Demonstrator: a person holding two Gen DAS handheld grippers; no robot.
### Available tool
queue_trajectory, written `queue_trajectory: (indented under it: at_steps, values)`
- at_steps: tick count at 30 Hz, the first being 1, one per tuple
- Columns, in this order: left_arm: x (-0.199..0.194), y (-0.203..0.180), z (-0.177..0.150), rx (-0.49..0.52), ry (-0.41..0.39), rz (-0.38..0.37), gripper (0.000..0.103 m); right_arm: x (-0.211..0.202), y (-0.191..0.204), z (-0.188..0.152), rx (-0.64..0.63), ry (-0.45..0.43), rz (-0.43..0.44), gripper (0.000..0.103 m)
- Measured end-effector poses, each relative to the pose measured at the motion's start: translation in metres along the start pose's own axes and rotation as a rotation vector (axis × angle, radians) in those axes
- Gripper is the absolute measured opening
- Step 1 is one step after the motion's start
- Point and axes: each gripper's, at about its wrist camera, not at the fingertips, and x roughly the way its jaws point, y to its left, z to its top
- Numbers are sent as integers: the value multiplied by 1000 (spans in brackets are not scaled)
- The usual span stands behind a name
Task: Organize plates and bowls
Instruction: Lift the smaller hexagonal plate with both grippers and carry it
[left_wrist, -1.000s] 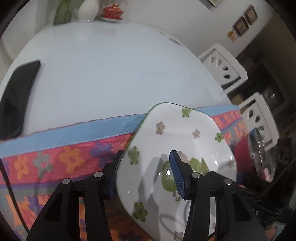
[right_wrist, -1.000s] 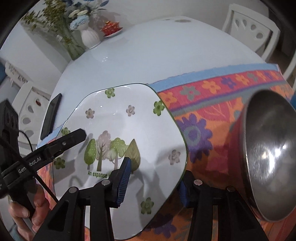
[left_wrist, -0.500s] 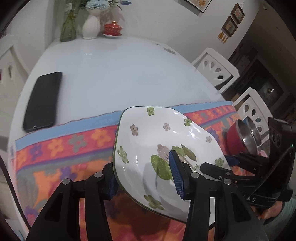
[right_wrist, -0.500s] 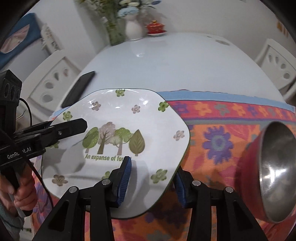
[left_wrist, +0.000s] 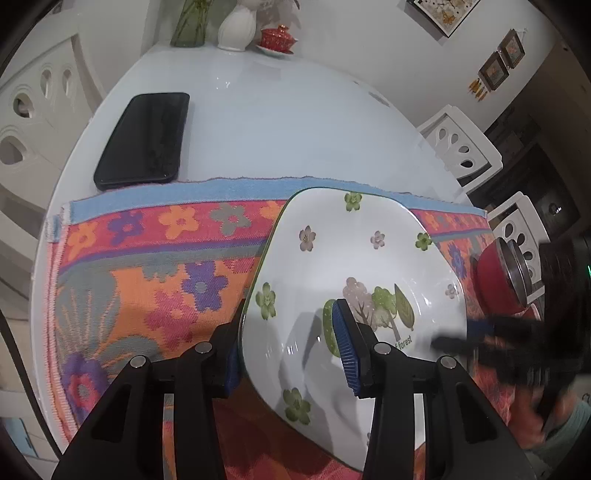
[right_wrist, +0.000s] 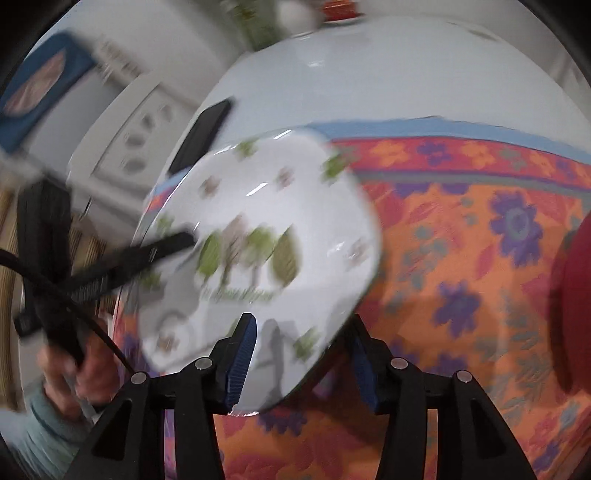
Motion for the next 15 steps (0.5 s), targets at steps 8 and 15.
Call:
queue_trajectory:
  at_steps: [8, 15]
  values:
    - [-2, -1, -3, 9, -6, 37, 26, 8, 4, 20, -76, -41, -23, 23]
    - [-34, -14, -10, -2, -46, 18, 26, -22, 5, 8, -65, -67, -14, 23]
